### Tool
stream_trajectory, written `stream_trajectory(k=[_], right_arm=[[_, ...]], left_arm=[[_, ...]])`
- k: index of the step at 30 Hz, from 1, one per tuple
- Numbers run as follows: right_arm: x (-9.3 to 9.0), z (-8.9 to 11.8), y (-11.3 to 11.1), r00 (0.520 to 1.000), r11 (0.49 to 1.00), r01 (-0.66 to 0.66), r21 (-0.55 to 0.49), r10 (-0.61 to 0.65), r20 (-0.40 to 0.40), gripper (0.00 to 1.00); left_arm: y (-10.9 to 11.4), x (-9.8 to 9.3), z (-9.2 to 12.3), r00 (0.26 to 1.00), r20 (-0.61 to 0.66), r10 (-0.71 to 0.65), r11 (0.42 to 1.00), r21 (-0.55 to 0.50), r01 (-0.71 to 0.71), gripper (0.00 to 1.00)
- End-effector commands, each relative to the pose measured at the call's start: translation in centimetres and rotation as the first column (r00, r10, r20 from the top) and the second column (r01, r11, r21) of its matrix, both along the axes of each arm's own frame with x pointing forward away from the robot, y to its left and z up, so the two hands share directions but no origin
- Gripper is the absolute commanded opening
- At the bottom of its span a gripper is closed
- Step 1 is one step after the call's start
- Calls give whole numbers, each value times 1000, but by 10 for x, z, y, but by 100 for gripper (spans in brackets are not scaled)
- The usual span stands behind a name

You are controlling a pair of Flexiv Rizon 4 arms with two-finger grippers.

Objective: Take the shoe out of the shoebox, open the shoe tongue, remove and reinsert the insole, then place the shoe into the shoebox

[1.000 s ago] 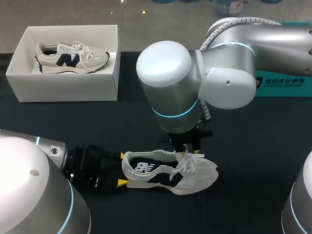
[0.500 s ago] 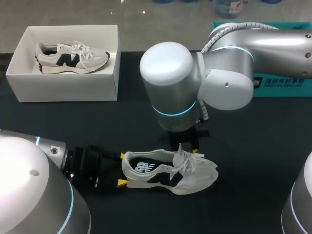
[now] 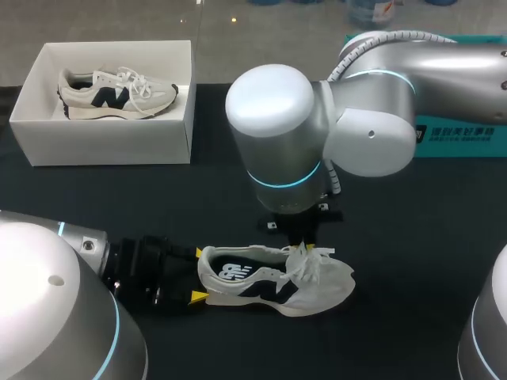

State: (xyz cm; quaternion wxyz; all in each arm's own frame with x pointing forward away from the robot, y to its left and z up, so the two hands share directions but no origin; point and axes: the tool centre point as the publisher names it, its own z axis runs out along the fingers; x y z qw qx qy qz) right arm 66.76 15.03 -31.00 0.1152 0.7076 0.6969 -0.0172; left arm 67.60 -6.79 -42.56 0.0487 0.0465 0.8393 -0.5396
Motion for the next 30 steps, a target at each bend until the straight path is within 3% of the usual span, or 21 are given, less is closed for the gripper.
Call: stream_trajectory(k=[1, 10, 22, 26, 30], right_arm=[[-11, 0, -12, 913, 912, 396, 104, -404, 65, 0], [-17, -6, -29, 906, 891, 400, 215, -420, 59, 2], [-23, -13, -46, 896, 867, 408, 287, -440, 55, 0], [-22, -18, -50, 898, 861, 405, 308, -437, 43, 16], [-21, -20, -51, 898, 858, 403, 318, -437, 42, 21]], left_arm=[[-1, 0, -3, 1000, 0, -1, 1000, 3, 1, 0], [-1, 0, -3, 1000, 0, -1, 1000, 3, 1, 0], [-1, 0, -3, 1000, 0, -1, 1000, 3, 1, 0], [-1, 0, -3, 1000, 0, -1, 1000, 3, 1, 0], [-1, 0, -3, 1000, 0, -1, 1000, 3, 1, 0]])
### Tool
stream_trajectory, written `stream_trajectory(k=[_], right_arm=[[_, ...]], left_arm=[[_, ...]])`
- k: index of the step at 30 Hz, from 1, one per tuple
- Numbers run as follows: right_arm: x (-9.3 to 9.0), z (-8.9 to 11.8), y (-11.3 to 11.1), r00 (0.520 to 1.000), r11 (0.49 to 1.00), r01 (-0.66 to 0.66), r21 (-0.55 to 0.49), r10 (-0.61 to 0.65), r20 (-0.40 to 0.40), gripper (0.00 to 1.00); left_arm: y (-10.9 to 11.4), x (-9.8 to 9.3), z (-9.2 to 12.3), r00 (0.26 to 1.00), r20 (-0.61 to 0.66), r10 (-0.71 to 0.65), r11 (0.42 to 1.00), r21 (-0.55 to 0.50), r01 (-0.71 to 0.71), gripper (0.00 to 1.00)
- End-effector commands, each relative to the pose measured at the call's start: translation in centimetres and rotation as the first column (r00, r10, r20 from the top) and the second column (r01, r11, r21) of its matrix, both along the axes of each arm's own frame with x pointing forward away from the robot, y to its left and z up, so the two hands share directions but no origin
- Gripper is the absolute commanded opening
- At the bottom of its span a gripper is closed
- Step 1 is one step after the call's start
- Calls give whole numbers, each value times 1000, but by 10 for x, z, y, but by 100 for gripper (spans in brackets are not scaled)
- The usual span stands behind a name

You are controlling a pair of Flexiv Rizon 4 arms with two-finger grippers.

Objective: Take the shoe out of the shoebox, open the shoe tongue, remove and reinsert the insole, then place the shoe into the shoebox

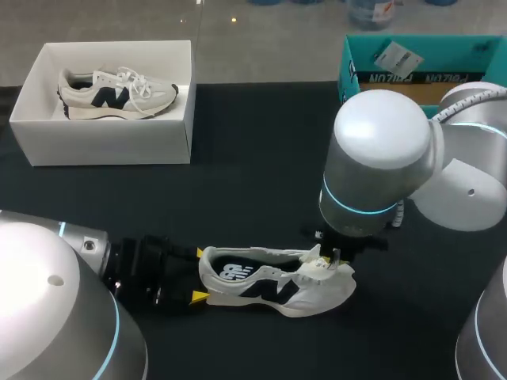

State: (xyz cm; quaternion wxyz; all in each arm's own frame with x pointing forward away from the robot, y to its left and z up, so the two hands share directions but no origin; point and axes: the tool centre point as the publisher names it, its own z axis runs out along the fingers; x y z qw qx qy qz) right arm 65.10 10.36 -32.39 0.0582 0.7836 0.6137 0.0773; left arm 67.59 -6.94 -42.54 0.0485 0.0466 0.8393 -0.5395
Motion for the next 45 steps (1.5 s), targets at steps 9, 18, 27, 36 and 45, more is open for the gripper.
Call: stream_trajectory(k=[9, 18, 27, 36, 45], right_arm=[[-4, -6, -3, 976, 971, 217, 103, -219, 13, 29], [-4, 0, -1, 978, 973, 204, 106, -207, 21, 34], [2, 18, 3, 989, 986, 138, 94, -142, 37, 48], [12, 51, 15, 996, 993, -85, 79, 85, 2, 100], [17, 63, 16, 973, 970, -223, 96, 227, -34, 100]], left_arm=[[1, 0, -3, 1000, 0, 0, 1000, 3, 0, 0], [1, 0, -3, 1000, 0, 0, 1000, 3, 0, 0], [1, 0, -3, 1000, 0, 0, 1000, 3, 0, 0], [1, 0, -3, 1000, 0, 0, 1000, 3, 0, 0], [1, 0, -3, 1000, 0, 0, 1000, 3, 0, 0]])
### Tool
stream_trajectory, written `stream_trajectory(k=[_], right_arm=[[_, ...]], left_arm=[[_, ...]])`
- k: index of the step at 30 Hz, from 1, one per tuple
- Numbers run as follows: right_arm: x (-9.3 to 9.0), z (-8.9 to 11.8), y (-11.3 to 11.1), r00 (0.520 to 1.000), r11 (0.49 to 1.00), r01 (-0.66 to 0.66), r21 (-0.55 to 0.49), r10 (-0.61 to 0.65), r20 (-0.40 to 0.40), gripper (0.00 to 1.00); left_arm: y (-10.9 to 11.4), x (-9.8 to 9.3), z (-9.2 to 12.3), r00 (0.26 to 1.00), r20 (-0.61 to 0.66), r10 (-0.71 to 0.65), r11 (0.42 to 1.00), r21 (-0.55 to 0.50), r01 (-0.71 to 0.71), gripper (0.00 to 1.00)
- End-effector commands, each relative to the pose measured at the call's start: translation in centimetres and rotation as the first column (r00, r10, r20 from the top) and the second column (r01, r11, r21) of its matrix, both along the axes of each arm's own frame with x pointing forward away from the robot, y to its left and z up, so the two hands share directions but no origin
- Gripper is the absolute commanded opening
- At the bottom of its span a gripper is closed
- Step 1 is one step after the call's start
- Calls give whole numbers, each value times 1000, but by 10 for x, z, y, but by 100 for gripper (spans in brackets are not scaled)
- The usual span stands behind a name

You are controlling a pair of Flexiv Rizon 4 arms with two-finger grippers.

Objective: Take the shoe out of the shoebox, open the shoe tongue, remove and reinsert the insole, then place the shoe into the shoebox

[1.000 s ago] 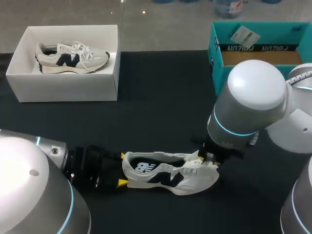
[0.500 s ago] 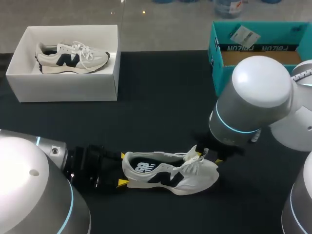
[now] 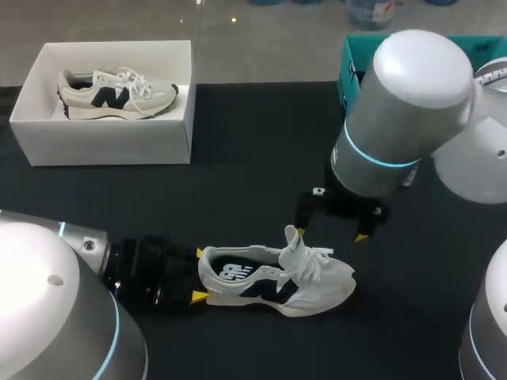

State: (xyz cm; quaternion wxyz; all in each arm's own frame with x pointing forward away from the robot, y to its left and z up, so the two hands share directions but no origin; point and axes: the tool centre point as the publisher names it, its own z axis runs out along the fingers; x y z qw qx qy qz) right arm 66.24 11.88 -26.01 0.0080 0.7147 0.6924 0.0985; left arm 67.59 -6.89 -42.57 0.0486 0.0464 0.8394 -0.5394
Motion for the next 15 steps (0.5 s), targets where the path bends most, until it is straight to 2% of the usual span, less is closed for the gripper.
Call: stream_trajectory(k=[1, 7, 11, 13, 15], right_arm=[[6, -1, 1, 1000, 1000, -11, 7, 11, -25, 100], [11, 2, 3, 998, 998, -60, 20, 61, -19, 100], [20, 14, 10, 977, 977, -212, 31, 212, 3, 100], [25, 22, 13, 949, 948, -316, 26, 316, -7, 100], [31, 31, 18, 874, 873, -485, 52, 486, -22, 100]], left_arm=[[0, 0, -3, 1000, 0, -1, 1000, 2, 1, 0], [0, 0, -3, 1000, 0, -1, 1000, 2, 1, 0], [0, 0, -3, 1000, 0, -1, 1000, 2, 1, 0], [0, 0, -3, 1000, 0, -1, 1000, 2, 1, 0], [0, 0, -3, 1000, 0, -1, 1000, 2, 1, 0]])
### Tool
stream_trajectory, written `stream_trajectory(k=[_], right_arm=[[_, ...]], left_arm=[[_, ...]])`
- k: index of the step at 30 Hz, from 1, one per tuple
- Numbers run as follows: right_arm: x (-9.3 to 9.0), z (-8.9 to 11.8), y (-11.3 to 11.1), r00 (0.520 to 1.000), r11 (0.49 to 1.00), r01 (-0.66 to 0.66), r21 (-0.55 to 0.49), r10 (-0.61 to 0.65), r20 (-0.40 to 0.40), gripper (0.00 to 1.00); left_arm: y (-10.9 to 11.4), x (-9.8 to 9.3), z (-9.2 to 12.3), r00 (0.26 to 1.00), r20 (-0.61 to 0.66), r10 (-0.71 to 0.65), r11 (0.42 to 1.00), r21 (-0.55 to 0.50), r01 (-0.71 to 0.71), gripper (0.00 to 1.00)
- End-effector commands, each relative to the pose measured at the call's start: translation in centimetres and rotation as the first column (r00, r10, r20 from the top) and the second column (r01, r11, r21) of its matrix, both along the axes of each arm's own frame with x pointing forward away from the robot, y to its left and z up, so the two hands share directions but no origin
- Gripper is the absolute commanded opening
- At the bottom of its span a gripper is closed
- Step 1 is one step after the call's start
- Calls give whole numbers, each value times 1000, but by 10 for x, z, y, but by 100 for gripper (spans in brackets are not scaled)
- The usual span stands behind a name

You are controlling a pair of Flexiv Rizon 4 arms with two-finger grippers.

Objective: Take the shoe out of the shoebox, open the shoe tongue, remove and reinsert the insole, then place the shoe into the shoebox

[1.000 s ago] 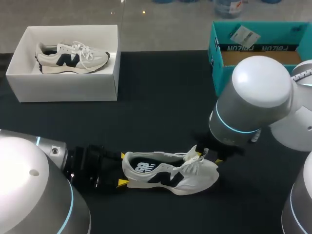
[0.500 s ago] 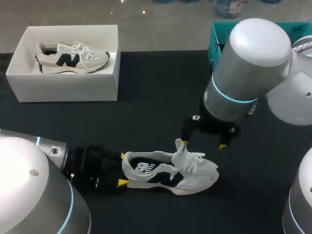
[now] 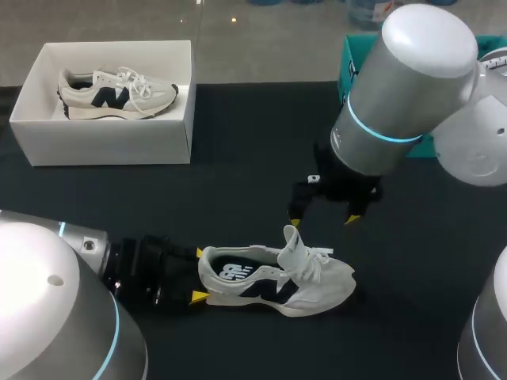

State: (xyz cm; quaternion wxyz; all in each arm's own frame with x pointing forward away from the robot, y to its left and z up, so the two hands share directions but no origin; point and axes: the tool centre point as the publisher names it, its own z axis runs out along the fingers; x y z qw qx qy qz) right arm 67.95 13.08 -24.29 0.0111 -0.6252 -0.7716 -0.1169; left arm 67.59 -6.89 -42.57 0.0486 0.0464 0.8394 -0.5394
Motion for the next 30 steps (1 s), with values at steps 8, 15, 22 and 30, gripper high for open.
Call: stream_trajectory(k=[8, 15, 22, 30], right_arm=[[22, 39, 40, 524, 546, -837, 42, 821, -226, 100], [21, 40, 44, 518, 537, -844, 16, 821, -241, 100], [21, 40, 44, 518, 537, -844, 16, 821, -241, 100], [22, 38, 46, 471, 492, -871, 20, 845, -252, 100]], left_arm=[[0, 0, -3, 1000, 0, -1, 1000, 2, 1, 0], [0, 0, -3, 1000, 0, -1, 1000, 2, 1, 0], [0, 0, -3, 1000, 0, -1, 1000, 2, 1, 0], [0, 0, -3, 1000, 0, -1, 1000, 2, 1, 0]])
